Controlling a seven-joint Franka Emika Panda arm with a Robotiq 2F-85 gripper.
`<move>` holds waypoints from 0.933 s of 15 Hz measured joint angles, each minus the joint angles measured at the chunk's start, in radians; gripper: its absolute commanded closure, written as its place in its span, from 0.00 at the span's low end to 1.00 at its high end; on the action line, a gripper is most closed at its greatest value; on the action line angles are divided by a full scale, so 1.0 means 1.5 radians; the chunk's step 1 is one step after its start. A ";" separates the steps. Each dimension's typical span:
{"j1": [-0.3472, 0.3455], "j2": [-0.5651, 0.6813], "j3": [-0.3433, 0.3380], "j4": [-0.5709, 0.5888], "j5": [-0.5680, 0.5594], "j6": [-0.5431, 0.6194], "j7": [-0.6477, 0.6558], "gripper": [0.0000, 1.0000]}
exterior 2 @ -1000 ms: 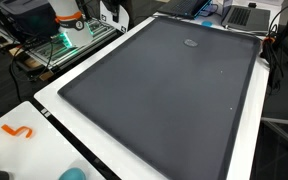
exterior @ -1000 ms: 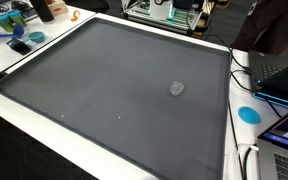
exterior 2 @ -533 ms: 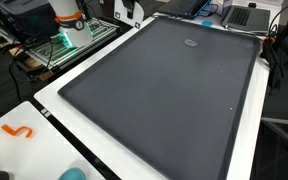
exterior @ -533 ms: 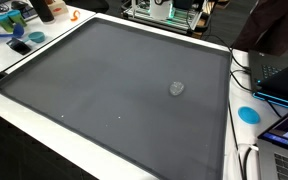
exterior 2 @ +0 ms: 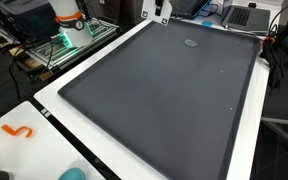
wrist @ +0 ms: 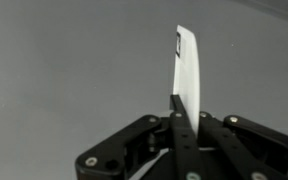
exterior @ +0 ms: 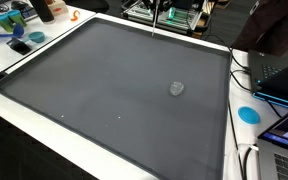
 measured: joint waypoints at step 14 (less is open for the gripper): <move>0.068 0.227 0.014 0.230 -0.031 0.022 0.044 0.96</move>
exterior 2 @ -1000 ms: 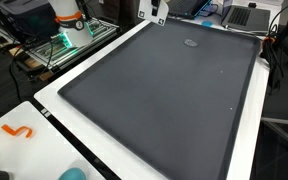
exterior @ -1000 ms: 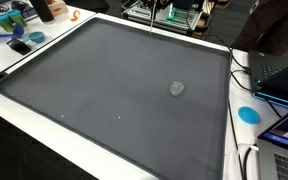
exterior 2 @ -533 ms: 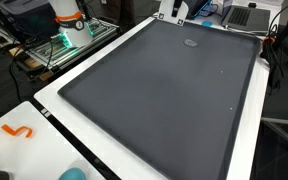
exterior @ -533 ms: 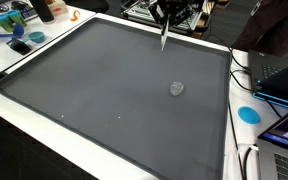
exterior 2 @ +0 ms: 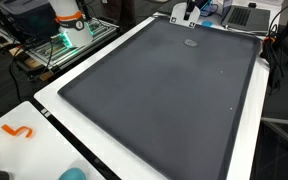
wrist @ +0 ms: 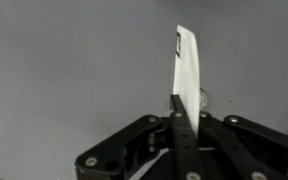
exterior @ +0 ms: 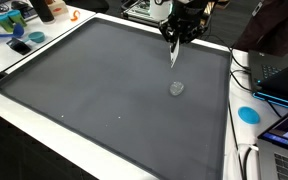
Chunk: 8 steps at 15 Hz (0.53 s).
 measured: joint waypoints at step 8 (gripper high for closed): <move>0.014 0.002 0.000 0.021 -0.001 0.001 0.000 0.99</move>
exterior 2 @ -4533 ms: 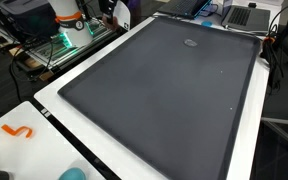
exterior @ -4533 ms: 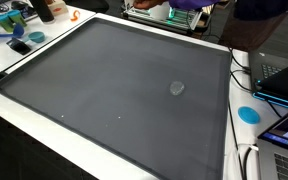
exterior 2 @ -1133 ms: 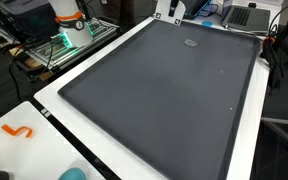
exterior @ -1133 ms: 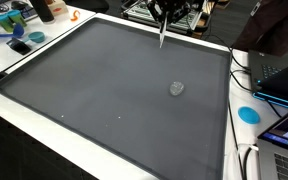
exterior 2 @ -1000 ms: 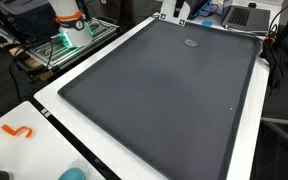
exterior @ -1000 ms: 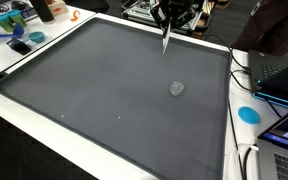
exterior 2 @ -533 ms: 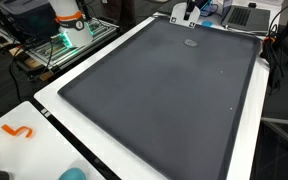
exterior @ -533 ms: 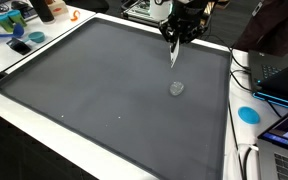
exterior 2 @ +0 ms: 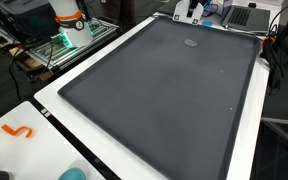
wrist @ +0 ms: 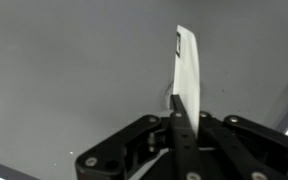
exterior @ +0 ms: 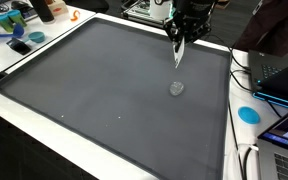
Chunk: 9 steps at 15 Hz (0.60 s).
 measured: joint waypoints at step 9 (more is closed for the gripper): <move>0.079 0.059 -0.002 0.088 -0.062 -0.007 0.073 0.99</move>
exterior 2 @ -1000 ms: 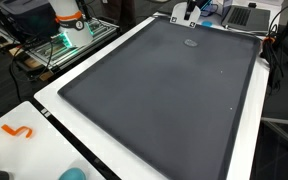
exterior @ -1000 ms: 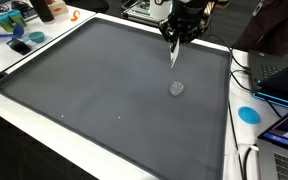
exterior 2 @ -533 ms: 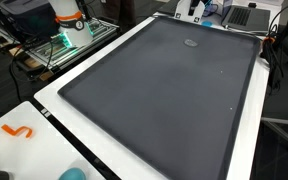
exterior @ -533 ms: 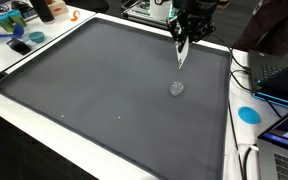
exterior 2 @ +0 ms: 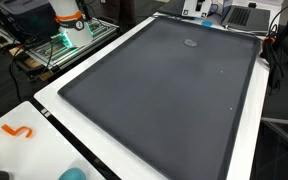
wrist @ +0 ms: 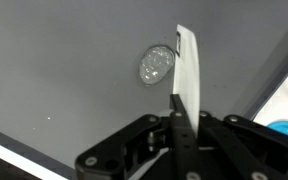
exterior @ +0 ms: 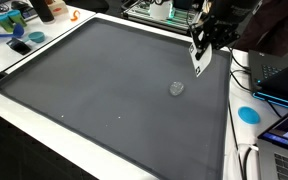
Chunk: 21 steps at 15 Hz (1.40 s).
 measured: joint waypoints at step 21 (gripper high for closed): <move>0.075 0.131 -0.062 0.180 -0.104 -0.023 0.121 0.99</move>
